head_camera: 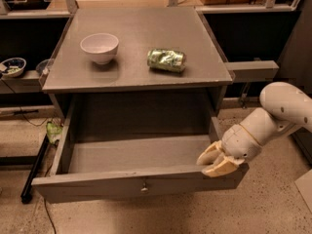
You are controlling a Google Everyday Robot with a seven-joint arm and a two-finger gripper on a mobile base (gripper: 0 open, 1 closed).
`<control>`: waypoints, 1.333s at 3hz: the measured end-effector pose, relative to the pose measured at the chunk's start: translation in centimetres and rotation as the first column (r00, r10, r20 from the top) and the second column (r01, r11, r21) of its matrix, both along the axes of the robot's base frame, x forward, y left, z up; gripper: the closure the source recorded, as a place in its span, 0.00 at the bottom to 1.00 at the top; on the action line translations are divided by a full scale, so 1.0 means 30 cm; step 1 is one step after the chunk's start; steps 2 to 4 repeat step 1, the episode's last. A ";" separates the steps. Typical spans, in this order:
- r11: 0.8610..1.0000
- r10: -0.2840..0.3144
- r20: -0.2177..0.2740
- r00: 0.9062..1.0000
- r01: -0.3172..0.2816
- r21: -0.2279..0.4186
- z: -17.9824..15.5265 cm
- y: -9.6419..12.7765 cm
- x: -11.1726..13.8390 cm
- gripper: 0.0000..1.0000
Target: Open top drawer
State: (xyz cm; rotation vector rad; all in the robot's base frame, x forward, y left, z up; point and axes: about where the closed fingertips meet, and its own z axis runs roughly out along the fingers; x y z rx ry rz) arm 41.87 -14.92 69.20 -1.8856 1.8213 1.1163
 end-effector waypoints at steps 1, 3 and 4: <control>1.000 0.000 0.000 1.000 0.000 0.000 0.000 0.000 0.000 0.73; 1.000 0.000 0.000 1.000 0.000 0.000 0.000 0.000 0.000 0.73; 1.000 0.000 0.000 1.000 0.000 0.000 0.000 0.000 0.000 0.73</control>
Offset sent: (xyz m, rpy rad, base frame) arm 0.0000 0.0000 0.0000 0.0000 0.0000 0.0000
